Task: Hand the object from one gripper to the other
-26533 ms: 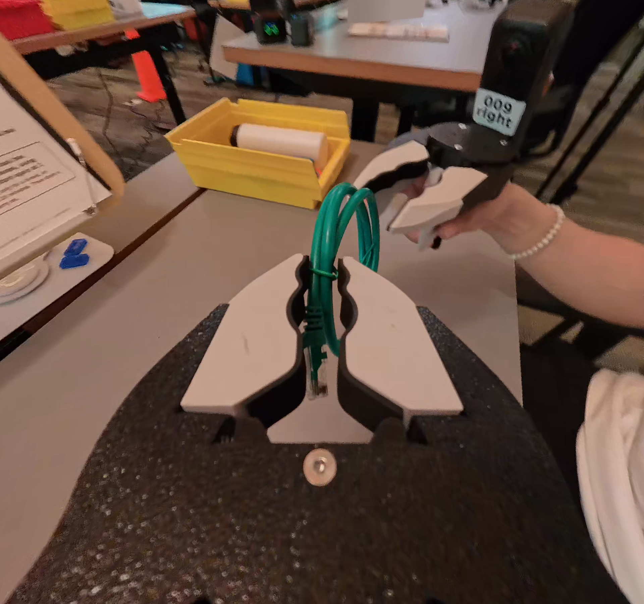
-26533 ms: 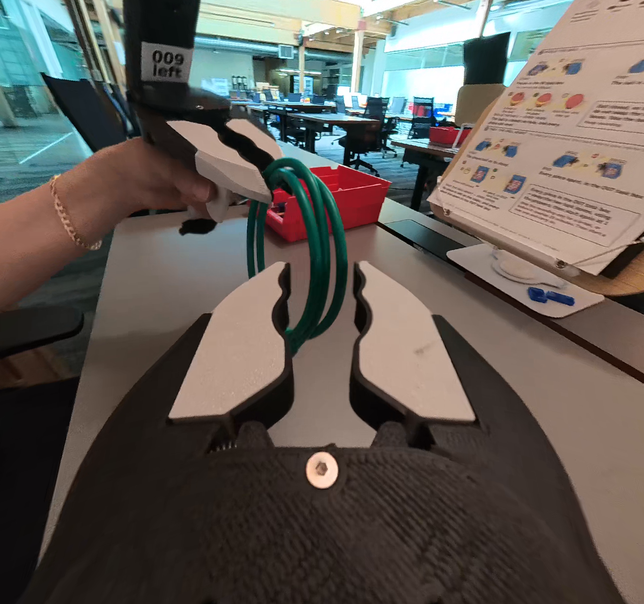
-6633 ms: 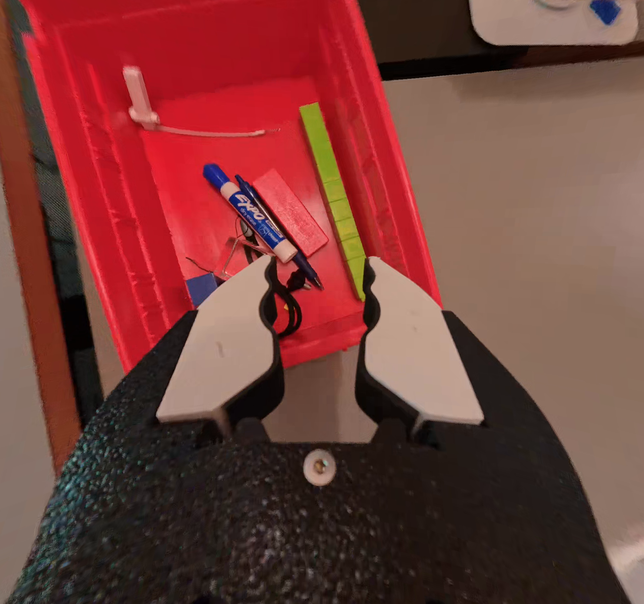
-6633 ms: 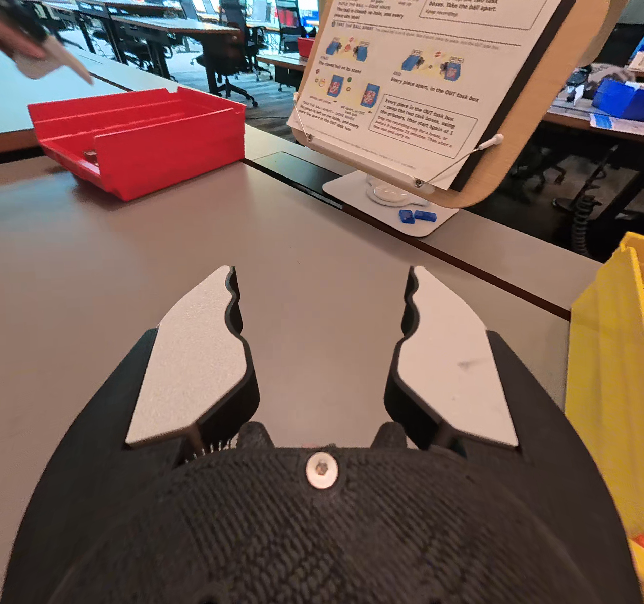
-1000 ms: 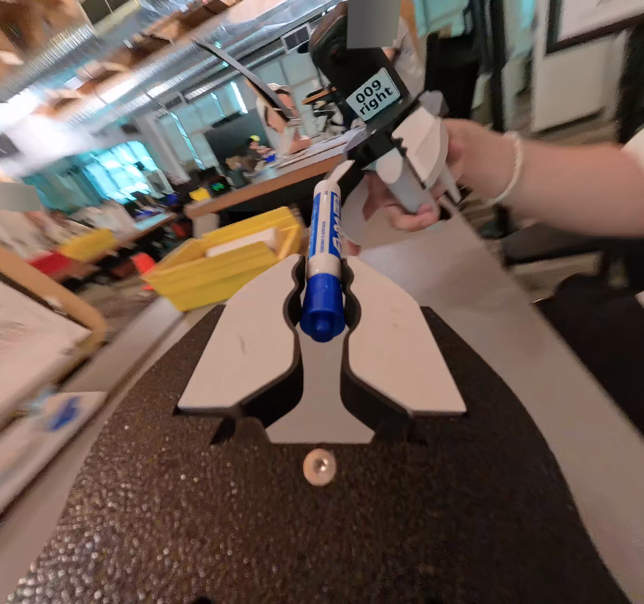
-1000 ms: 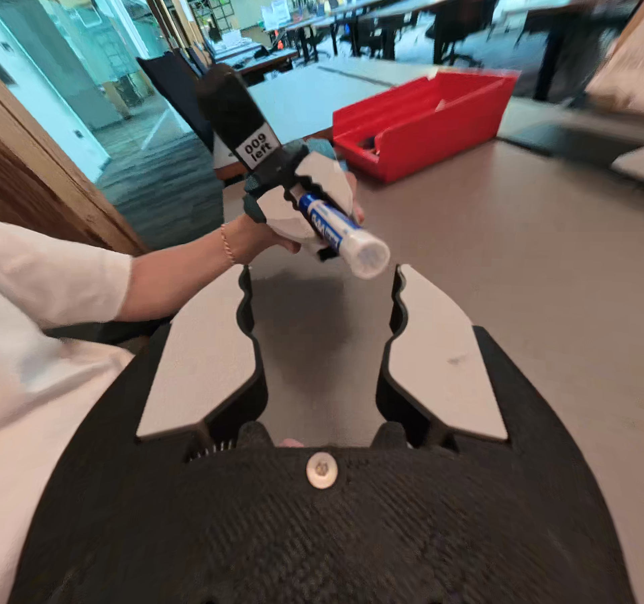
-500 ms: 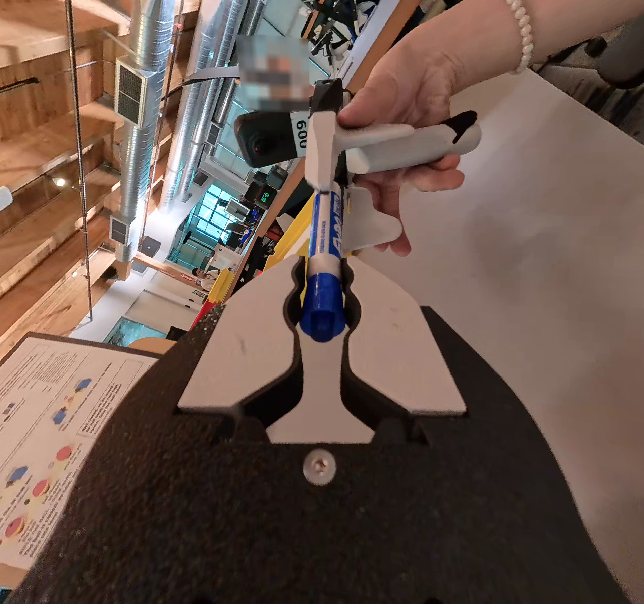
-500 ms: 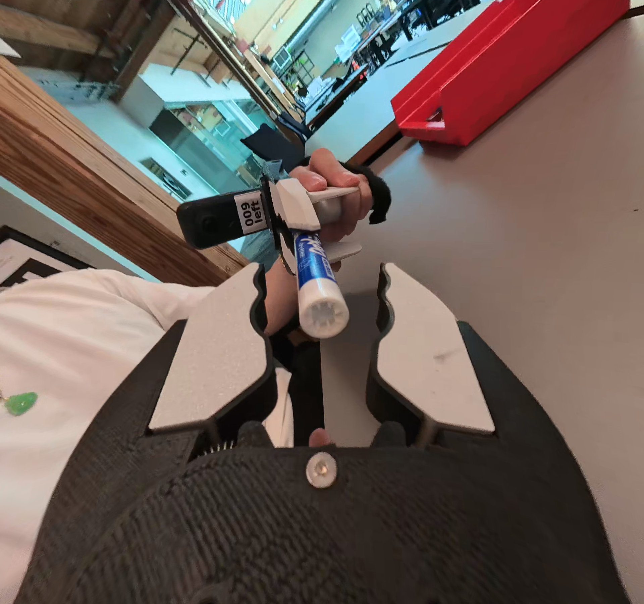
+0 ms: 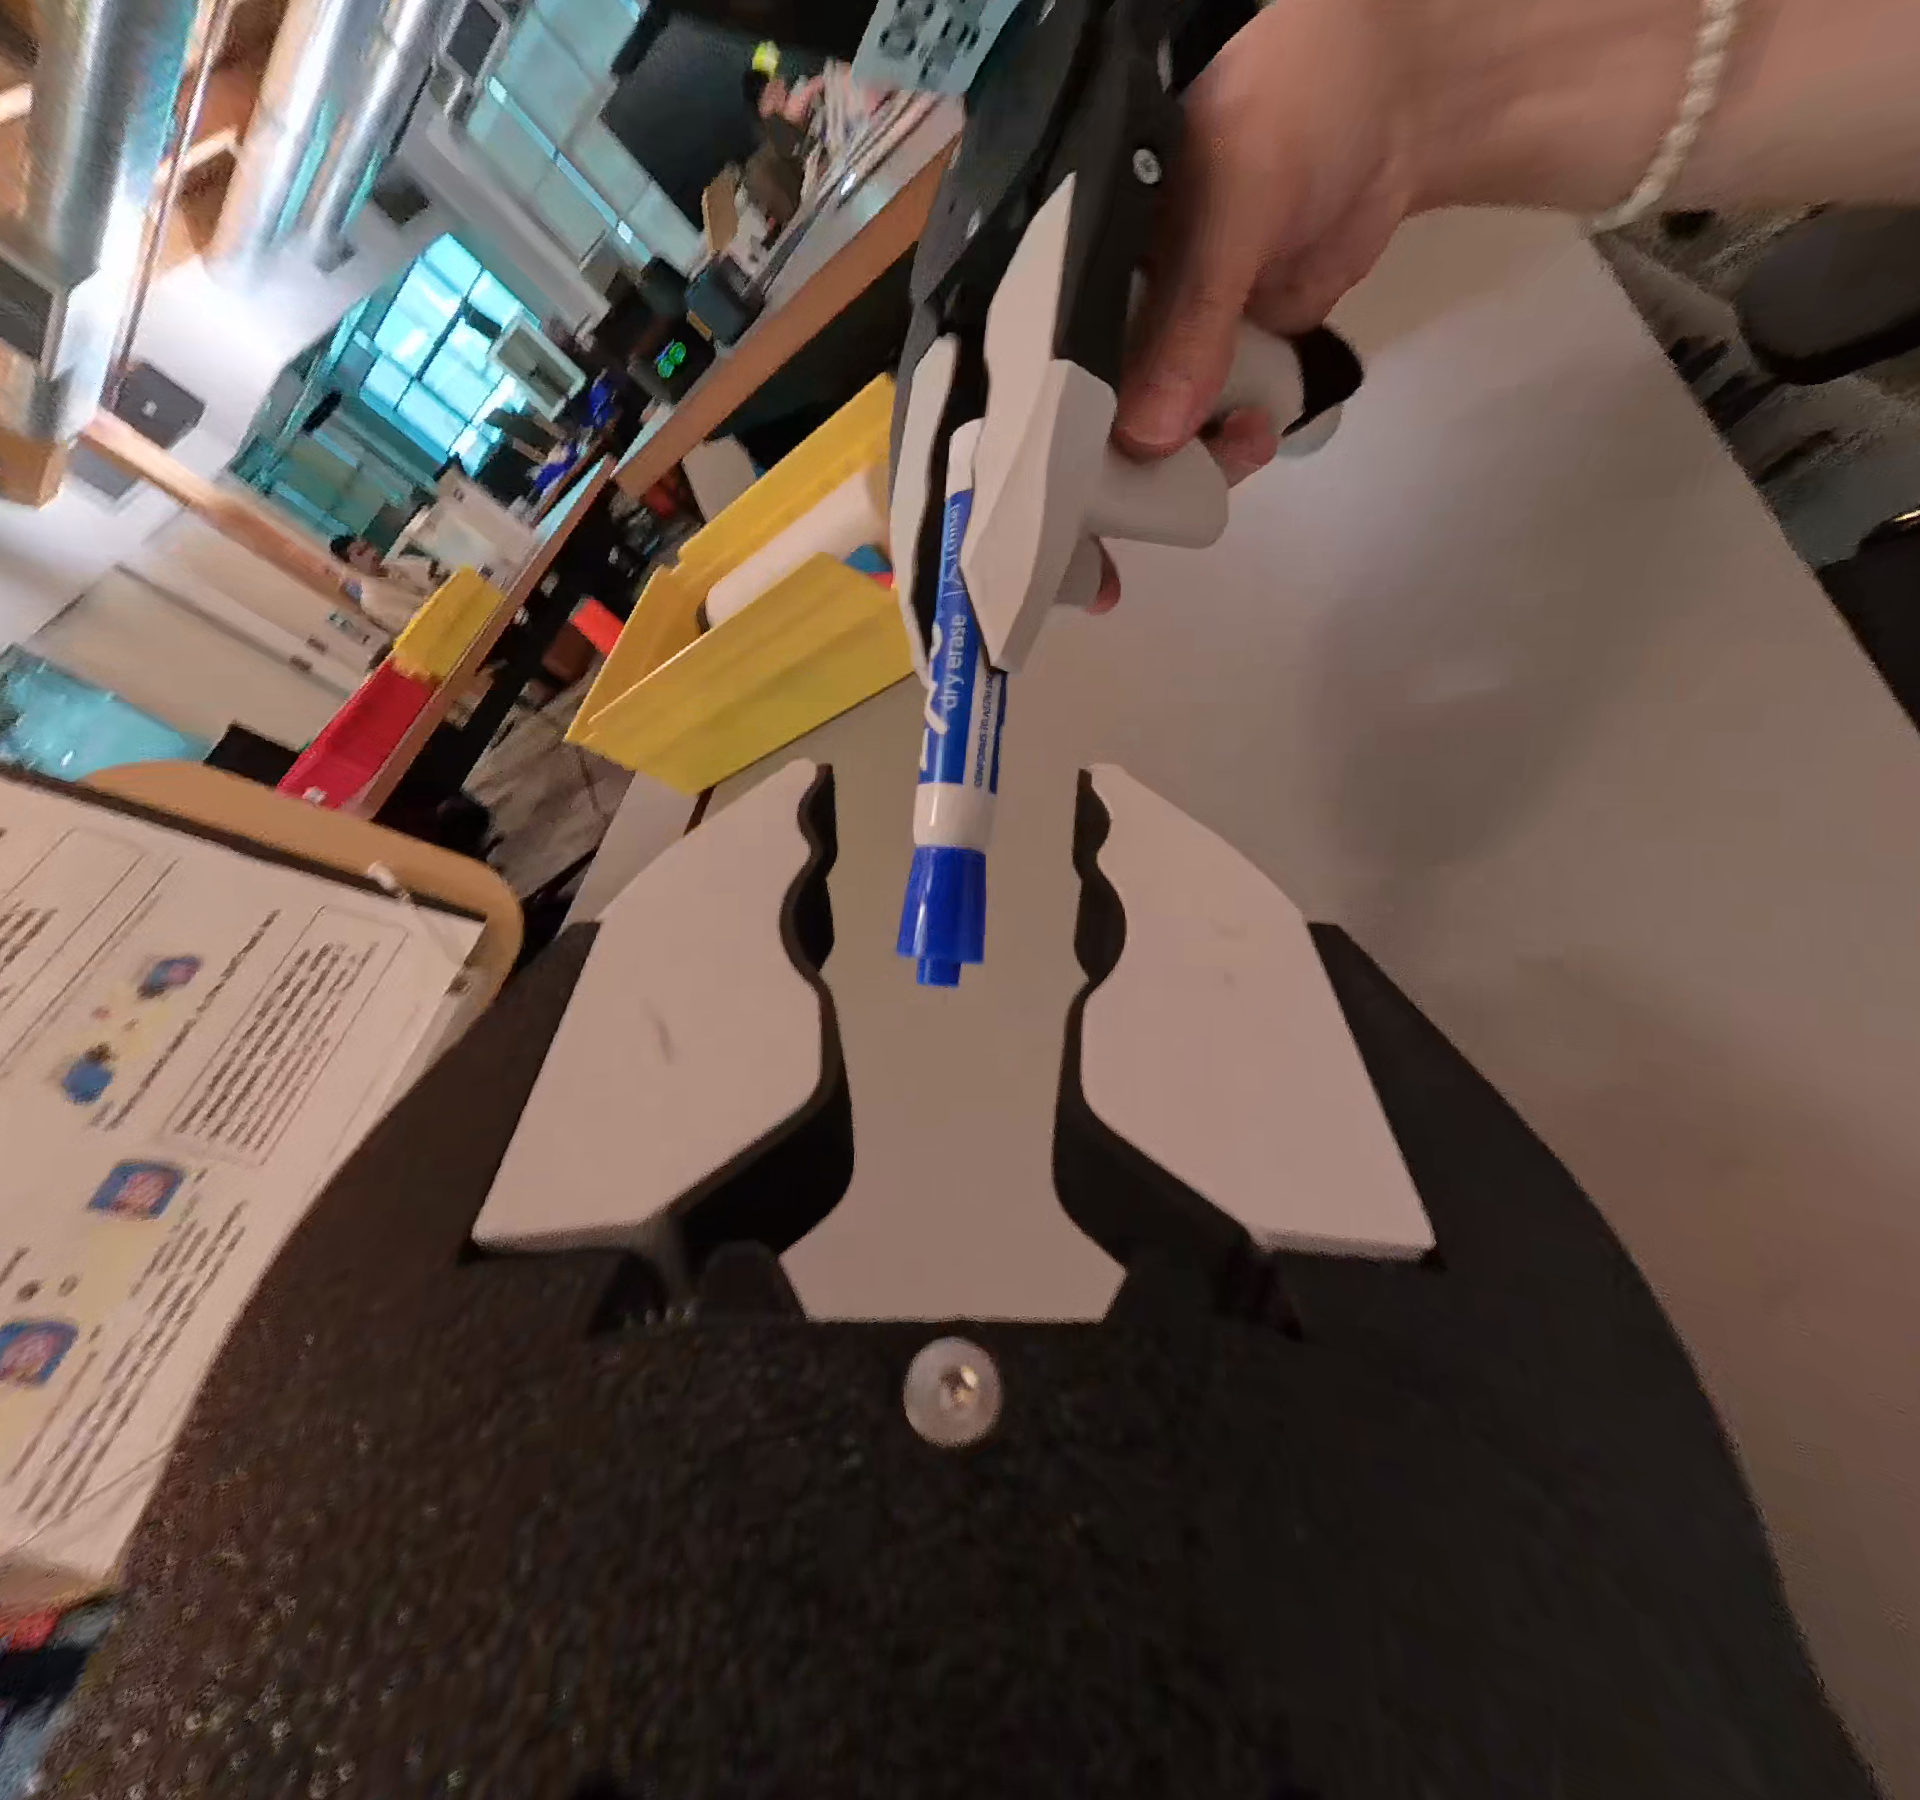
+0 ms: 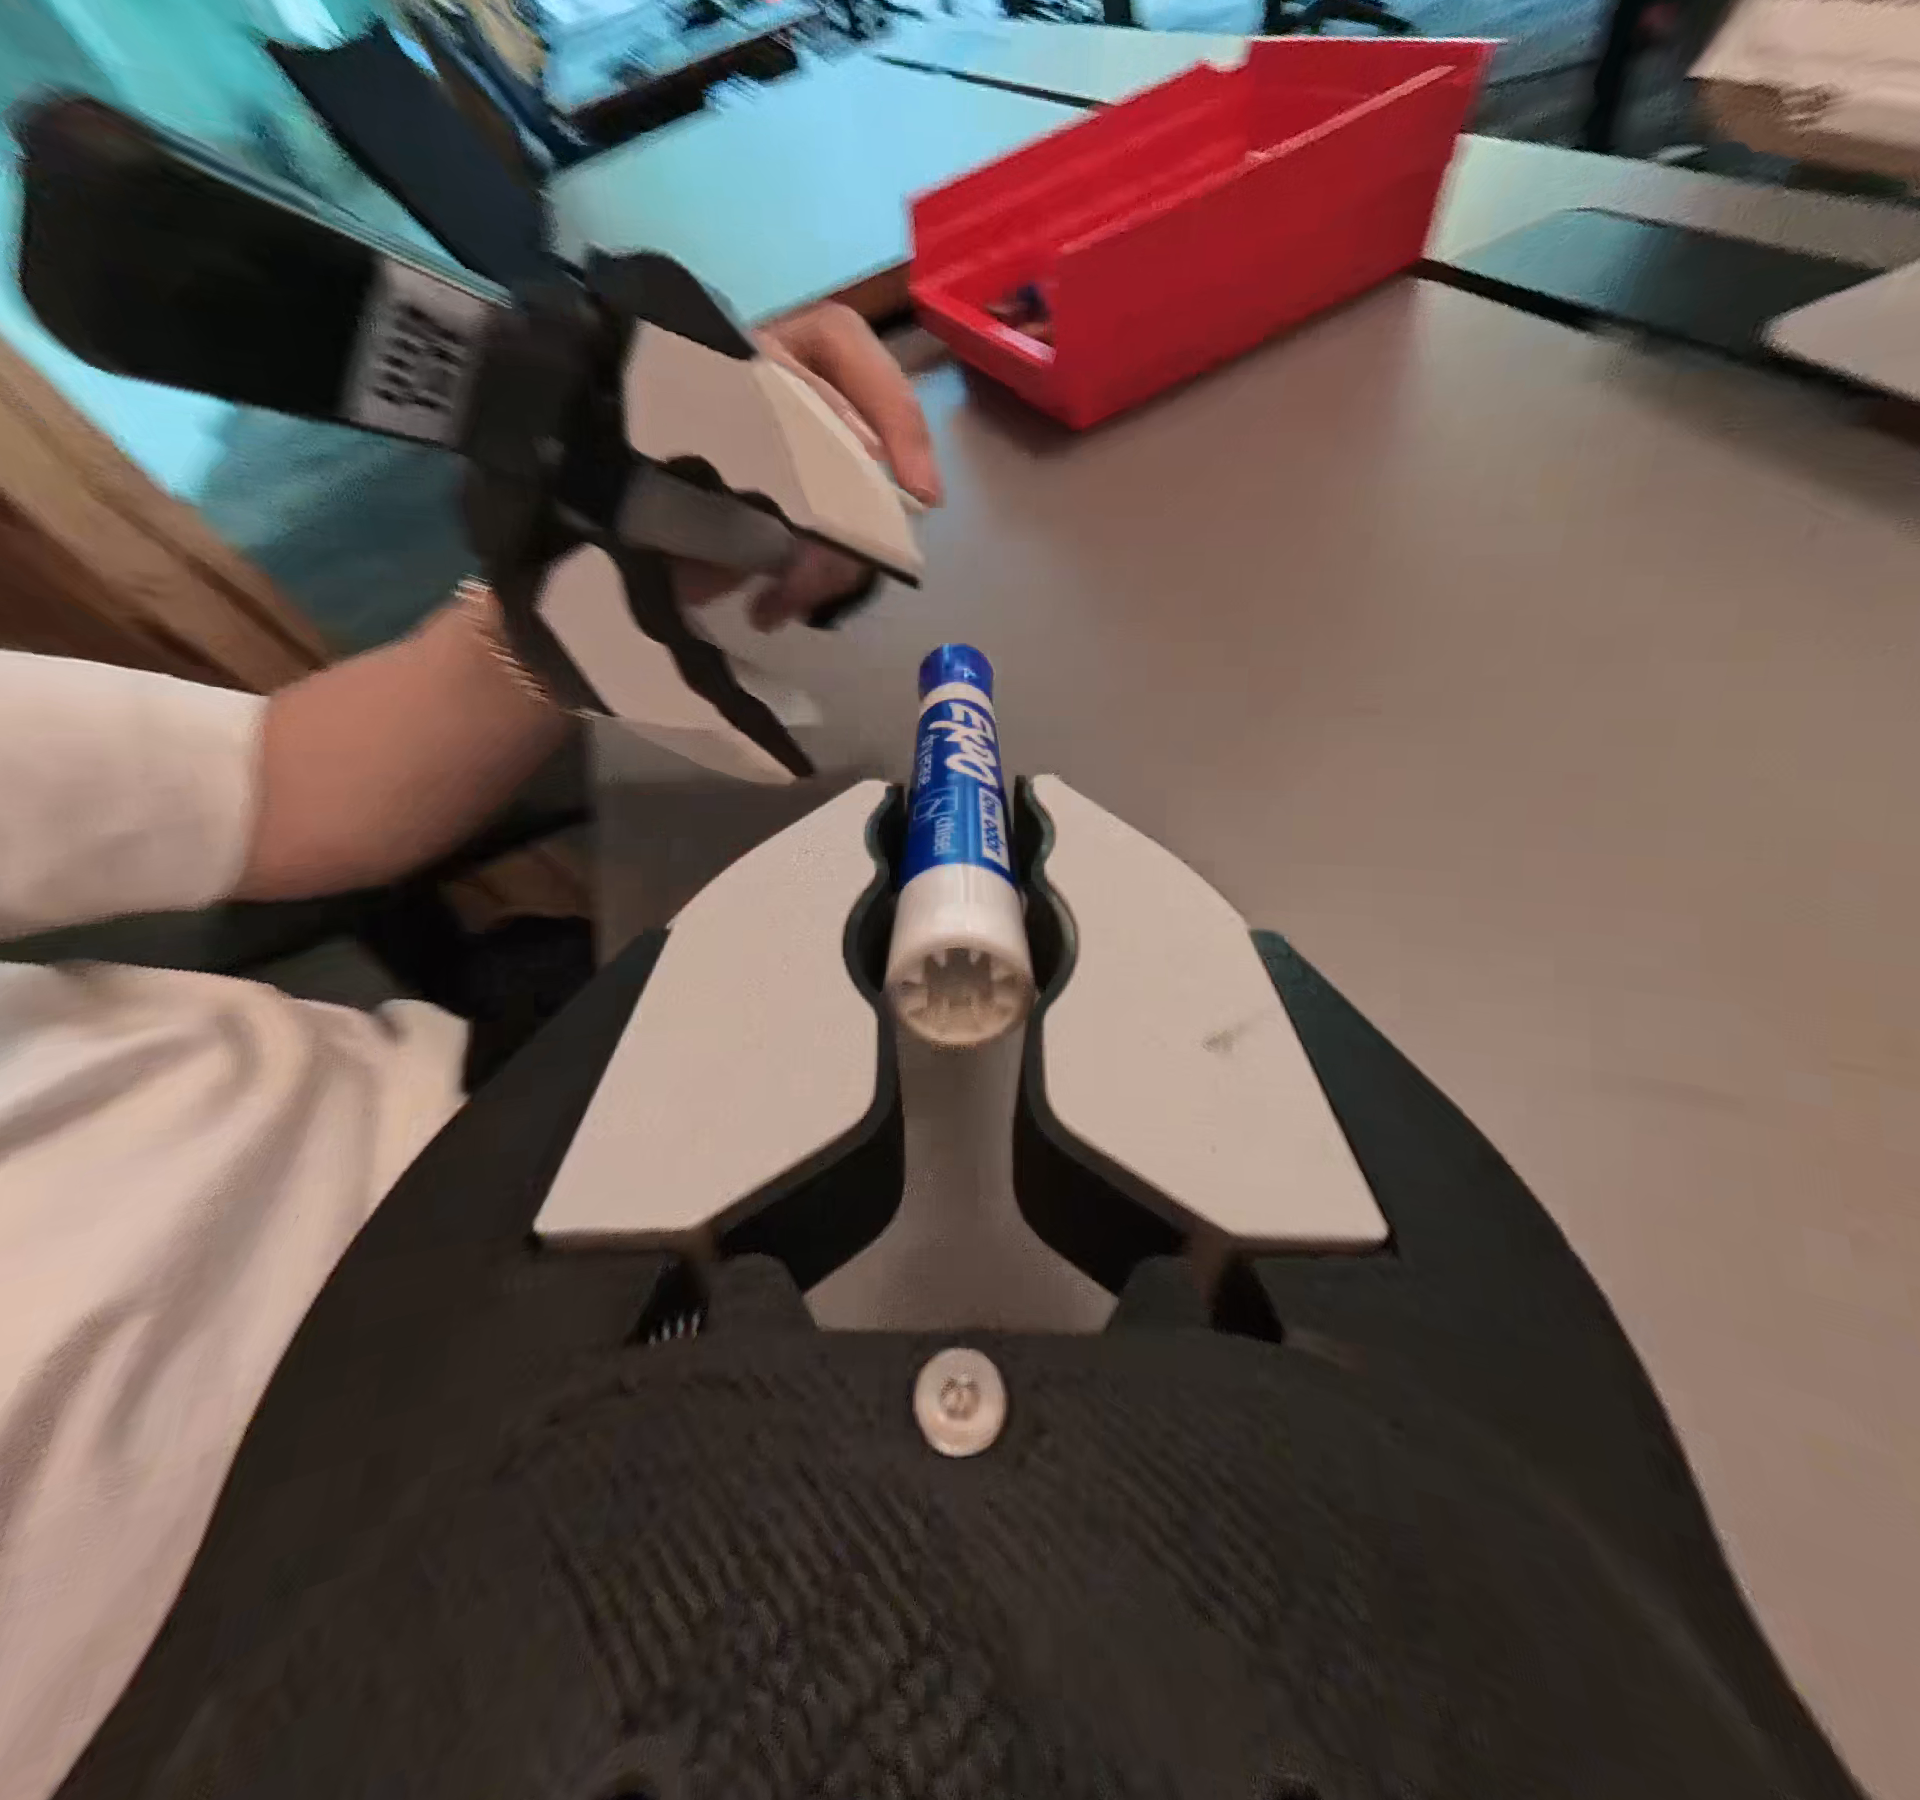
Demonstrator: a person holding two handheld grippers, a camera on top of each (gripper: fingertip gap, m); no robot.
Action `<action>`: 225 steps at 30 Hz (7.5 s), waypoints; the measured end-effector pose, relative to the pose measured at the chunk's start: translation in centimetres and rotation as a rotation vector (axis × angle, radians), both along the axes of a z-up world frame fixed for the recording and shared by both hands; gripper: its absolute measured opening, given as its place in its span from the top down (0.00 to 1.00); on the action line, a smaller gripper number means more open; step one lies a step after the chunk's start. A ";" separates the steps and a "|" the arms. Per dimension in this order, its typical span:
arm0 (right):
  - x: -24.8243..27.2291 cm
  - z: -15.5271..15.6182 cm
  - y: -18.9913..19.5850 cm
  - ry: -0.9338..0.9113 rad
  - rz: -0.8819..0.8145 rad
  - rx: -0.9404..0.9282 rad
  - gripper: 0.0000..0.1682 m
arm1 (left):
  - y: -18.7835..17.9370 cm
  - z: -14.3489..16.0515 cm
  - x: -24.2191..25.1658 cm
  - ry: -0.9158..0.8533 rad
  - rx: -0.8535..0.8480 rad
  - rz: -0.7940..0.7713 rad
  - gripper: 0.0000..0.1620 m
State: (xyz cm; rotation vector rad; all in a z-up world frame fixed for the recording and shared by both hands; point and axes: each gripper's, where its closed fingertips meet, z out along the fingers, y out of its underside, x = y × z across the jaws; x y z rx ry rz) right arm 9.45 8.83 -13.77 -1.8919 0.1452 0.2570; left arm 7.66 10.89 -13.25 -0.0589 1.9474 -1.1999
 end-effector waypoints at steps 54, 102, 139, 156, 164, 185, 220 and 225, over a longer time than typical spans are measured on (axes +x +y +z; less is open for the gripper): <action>2.9 1.7 -1.3 -1.349 -0.159 -0.296 0.89 | 1.7 1.3 0.3 0.529 -0.301 0.177 0.68; 0.9 3.0 2.5 -0.894 -0.317 -0.006 0.89 | -1.6 5.5 0.4 0.195 -0.463 0.102 0.81; 0.8 4.2 2.7 -1.149 -0.408 0.166 1.00 | 4.9 9.1 1.1 0.451 -1.079 0.122 0.89; -1.4 2.2 5.0 -0.843 -0.254 0.214 0.69 | 4.9 9.8 1.0 0.310 -1.083 0.213 0.89; -0.9 1.1 5.8 -0.867 -0.383 0.191 0.86 | 4.6 9.7 1.0 0.234 -1.105 0.297 0.89; -10.2 2.6 0.3 0.200 0.653 0.442 0.89 | -1.4 5.4 -7.2 0.546 -0.523 -0.575 0.76; 1.3 2.5 3.8 -1.079 -0.535 0.242 0.83 | 2.4 6.6 2.2 0.327 -0.988 0.403 0.89; 1.6 2.0 3.8 -1.026 -0.526 0.188 0.89 | 2.4 6.1 2.5 0.324 -0.980 0.424 0.89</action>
